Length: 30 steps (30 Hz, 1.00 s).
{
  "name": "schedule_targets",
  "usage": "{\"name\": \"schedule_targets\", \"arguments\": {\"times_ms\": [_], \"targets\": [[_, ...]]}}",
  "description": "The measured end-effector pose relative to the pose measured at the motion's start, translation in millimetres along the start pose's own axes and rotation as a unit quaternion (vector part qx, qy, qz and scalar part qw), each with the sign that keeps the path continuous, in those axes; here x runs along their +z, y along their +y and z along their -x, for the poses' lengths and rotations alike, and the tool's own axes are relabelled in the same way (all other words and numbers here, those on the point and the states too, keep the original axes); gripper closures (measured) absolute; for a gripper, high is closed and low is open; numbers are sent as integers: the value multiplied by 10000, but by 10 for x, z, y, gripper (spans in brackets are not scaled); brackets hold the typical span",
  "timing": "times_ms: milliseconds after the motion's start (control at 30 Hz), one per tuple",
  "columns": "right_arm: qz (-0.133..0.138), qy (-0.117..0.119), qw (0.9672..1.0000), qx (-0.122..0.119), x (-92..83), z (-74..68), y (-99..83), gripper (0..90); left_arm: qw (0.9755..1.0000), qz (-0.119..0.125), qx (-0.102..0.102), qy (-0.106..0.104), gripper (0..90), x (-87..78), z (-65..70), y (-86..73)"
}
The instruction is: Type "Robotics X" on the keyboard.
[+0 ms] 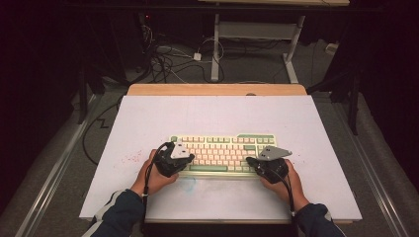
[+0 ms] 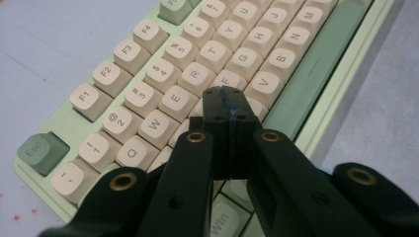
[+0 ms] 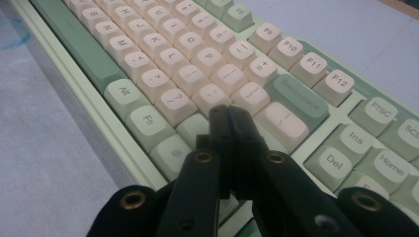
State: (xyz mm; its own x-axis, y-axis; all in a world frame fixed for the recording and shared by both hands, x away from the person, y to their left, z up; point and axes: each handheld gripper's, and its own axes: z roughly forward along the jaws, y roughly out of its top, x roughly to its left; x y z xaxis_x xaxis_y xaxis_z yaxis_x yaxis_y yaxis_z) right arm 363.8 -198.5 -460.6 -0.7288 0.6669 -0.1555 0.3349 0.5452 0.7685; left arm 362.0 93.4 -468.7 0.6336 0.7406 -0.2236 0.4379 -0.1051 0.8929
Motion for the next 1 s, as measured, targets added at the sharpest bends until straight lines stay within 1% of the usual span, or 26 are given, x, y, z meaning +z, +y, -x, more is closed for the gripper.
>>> {"name": "schedule_targets", "arguments": {"times_ms": [600,700,733,800,933,1000], "targets": [[2,4,10000,8,0,1,-2,900,10000,-20,49,-1,873,4,5,-11],[0,1,10000,4,0,0,-1,900,9999,-121,47,-25,874,15,9,-28],[-1,-1,10000,0,0,0,0,900,9999,-110,101,-12,874,19,13,-38],[-2,0,10000,6,1,0,-1,900,9998,-126,123,-5,874,17,19,-33],[-1,-15,10000,-4,0,-3,-1,900,9999,-43,124,10,873,0,18,-17],[0,-18,10000,-11,0,-3,-1,900,9999,-46,136,22,872,-7,15,-12]]}}
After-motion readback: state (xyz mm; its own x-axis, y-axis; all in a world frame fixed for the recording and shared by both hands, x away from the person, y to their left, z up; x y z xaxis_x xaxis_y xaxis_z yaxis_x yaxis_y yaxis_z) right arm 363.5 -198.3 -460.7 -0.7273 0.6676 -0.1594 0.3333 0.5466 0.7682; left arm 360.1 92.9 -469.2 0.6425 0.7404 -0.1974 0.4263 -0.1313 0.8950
